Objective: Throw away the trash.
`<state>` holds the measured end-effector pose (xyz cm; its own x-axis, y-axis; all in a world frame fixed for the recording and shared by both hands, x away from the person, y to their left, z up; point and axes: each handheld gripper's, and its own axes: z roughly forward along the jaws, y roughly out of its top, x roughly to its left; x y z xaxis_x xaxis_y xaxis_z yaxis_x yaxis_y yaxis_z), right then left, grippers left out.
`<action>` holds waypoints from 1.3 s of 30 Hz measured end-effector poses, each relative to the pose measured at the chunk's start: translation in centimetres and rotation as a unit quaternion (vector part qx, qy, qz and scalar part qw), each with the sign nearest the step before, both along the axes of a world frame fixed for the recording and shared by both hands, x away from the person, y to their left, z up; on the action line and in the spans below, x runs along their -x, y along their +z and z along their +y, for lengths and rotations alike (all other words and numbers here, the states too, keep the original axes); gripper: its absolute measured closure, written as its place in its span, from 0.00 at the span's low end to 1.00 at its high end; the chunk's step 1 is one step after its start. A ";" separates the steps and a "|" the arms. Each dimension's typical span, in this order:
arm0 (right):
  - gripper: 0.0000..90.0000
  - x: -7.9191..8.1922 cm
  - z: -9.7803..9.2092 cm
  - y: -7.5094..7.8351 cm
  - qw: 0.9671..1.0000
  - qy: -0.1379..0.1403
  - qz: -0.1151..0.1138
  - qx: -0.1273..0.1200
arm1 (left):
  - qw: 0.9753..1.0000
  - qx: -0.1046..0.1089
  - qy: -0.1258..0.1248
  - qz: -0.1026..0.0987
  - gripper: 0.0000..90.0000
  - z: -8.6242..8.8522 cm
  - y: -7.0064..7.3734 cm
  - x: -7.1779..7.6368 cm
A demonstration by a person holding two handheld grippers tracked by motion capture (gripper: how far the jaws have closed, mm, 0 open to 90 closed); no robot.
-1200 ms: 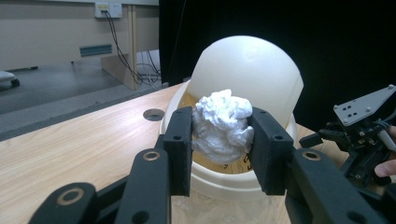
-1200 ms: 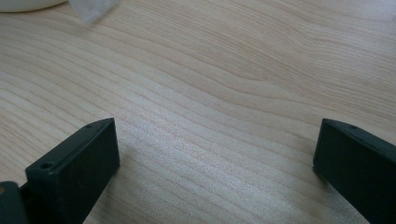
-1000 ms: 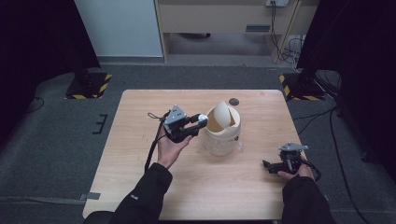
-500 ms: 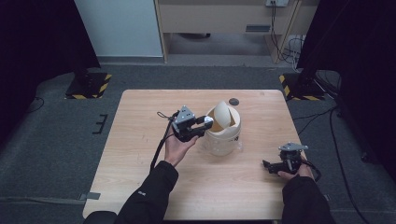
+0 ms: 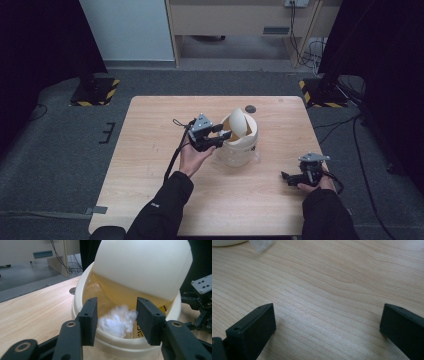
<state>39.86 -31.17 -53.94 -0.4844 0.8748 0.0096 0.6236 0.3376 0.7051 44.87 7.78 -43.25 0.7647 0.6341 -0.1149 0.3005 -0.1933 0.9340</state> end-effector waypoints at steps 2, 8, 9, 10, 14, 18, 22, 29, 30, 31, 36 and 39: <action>0.01 0.0 0.0 0.0 1.000 0.000 0.000 0.000 | 1.000 -0.002 -0.002 -0.003 0.55 0.1 0.2 0.2; 0.01 0.0 0.0 0.0 1.000 0.000 0.000 0.000 | 1.000 -0.004 0.000 -0.013 0.50 1.1 1.2 1.0; 0.01 0.0 0.0 0.0 1.000 0.000 0.000 0.000 | 1.000 -0.005 0.003 -0.013 0.49 1.4 1.4 1.2; 0.01 0.0 0.0 0.0 1.000 0.000 0.000 0.000 | 1.000 -0.007 0.005 -0.014 0.48 1.8 1.5 1.5; 0.01 0.0 0.0 0.0 1.000 0.000 0.000 0.000 | 1.000 -0.007 0.014 -0.012 0.44 3.5 1.9 2.4; 0.01 0.0 0.0 0.0 1.000 0.000 0.000 0.000 | 0.999 -0.006 0.031 -0.006 0.37 5.4 1.8 3.3; 0.01 0.0 0.0 0.0 1.000 0.000 0.000 0.000 | 0.999 -0.023 0.045 0.000 0.31 6.9 1.1 4.2; 0.01 0.0 0.0 0.0 1.000 0.000 0.000 0.000 | 0.997 -0.035 0.065 0.017 0.26 9.5 -0.6 6.2; 0.01 0.0 0.0 0.0 1.000 0.000 0.000 0.000 | 0.997 -0.039 0.066 0.020 0.26 9.8 -0.9 6.5; 0.01 0.0 0.0 0.0 1.000 0.000 -0.001 0.001 | 0.997 -0.040 0.069 0.025 0.25 10.1 -1.2 6.7; 0.01 0.0 0.0 0.0 1.000 0.000 0.000 0.000 | 0.994 -0.044 0.087 0.043 0.23 11.9 -2.8 7.9; 0.01 0.0 0.0 0.0 1.000 0.000 0.000 0.000 | 0.993 -0.052 0.094 0.056 0.22 12.8 -3.7 8.5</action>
<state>39.86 -31.17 -53.94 -0.4842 0.8749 0.0097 0.6235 0.3372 0.7054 36.41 20.59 -46.95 0.6178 0.7772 -0.1195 0.4418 -0.2175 0.8703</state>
